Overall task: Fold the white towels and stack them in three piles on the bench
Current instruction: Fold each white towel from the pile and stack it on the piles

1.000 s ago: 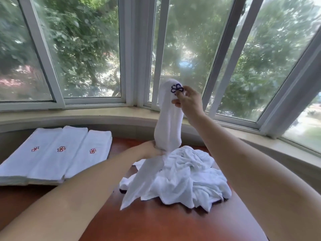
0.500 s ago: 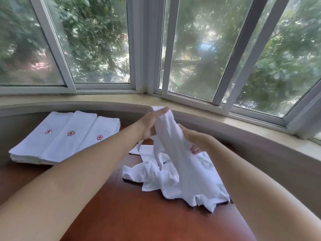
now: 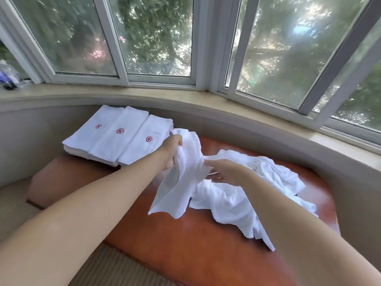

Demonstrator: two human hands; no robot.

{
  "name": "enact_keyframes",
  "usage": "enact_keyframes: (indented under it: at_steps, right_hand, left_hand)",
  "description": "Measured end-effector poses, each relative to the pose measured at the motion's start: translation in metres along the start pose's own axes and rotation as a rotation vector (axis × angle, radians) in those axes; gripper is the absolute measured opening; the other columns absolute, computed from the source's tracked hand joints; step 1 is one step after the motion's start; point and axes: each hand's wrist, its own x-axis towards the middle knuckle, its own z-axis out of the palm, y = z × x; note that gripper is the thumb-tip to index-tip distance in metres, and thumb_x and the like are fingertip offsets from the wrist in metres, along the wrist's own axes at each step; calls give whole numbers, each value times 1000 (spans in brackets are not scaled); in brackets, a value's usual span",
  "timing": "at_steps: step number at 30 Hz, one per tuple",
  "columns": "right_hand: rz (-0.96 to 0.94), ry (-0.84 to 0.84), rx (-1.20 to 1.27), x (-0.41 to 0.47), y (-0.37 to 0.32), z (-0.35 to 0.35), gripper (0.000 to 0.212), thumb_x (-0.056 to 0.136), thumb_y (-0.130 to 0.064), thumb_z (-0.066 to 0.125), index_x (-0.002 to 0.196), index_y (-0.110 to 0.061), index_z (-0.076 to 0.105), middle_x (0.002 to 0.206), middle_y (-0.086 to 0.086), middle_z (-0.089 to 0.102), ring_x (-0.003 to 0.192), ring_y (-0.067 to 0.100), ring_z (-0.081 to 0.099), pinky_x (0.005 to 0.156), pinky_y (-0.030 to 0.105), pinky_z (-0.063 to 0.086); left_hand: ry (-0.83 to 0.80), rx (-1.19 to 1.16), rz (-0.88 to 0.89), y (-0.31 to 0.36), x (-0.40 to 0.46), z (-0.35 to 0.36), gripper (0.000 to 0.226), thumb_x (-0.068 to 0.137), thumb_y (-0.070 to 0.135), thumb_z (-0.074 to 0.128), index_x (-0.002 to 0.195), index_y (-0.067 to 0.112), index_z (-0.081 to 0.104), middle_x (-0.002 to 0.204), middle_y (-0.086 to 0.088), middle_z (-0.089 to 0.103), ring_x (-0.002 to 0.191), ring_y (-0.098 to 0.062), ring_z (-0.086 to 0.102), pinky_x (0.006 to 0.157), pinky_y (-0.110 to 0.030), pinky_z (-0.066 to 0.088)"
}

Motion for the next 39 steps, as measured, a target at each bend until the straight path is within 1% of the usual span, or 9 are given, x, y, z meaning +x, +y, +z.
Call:
enact_keyframes:
  at_steps: [2, 3, 4, 8, 11, 21, 27, 30, 39]
  right_hand:
    - [-79, 107, 4, 10, 0, 9, 36, 91, -53, 66, 109, -22, 74, 111, 1, 76, 92, 11, 73, 82, 27, 50]
    - [-94, 148, 9, 13, -2, 10, 37, 91, -54, 65, 108, -22, 73, 112, 0, 76, 99, 13, 71, 91, 31, 49]
    - [-106, 193, 30, 16, -4, 9, 39, 90, -55, 66, 108, -21, 73, 113, 0, 76, 107, 16, 68, 101, 36, 46]
    - [-231, 261, 320, 21, -21, -7, 34, 93, -42, 71, 108, -11, 75, 99, 4, 78, 89, 19, 73, 92, 33, 57]
    - [-251, 293, 498, 22, -37, -14, 30, 94, -40, 71, 103, -12, 73, 92, 3, 78, 80, 19, 75, 73, 31, 59]
    - [-245, 473, 642, 17, -66, -34, 19, 99, -32, 66, 99, -13, 63, 99, 8, 63, 86, 26, 63, 91, 43, 57]
    - [-215, 473, 563, 13, -69, -35, 18, 97, -27, 66, 103, -11, 65, 85, 6, 66, 72, 23, 65, 74, 36, 59]
    - [-241, 416, 465, 11, -67, -35, 15, 90, -18, 70, 101, -8, 68, 75, 6, 56, 61, 20, 57, 61, 30, 53]
    - [-337, 450, 254, 7, -55, -33, 30, 92, -4, 62, 113, -24, 70, 103, 5, 64, 87, 21, 61, 77, 31, 56]
  left_hand:
    - [42, 33, 6, -7, 5, -17, 75, 66, 24, 48, 141, 20, 50, 99, 2, 31, 82, -27, 41, 72, -33, 36]
    - [75, 92, 5, -9, 6, -27, 76, 70, 24, 46, 146, 18, 45, 117, -20, 64, 77, -26, 40, 70, -30, 37]
    - [112, 154, 20, -10, 7, -37, 69, 71, 24, 44, 139, 17, 49, 80, -6, 51, 73, -24, 39, 71, -29, 40]
    - [266, 255, 171, -9, 12, -85, 20, 73, 28, 40, 76, 15, 54, 69, -3, 52, 65, -23, 49, 63, -31, 48]
    - [320, 219, 159, -17, 18, -117, 25, 87, 25, 41, 94, 17, 64, 84, -7, 65, 76, -24, 63, 66, -35, 60]
    - [424, -49, 25, -32, 27, -171, 35, 97, 27, 48, 122, 10, 64, 124, -21, 66, 106, -35, 67, 89, -45, 60]
    - [440, -258, -27, -31, 28, -181, 24, 93, 21, 64, 115, 12, 65, 103, -5, 70, 82, -20, 65, 62, -29, 54]
    - [354, -285, -79, -37, 28, -197, 28, 88, 13, 71, 116, 12, 67, 110, -3, 73, 93, -19, 69, 77, -32, 61]
    - [276, -148, 44, -36, 23, -224, 16, 95, 14, 69, 110, 19, 71, 119, -8, 73, 98, -20, 70, 77, -33, 57]
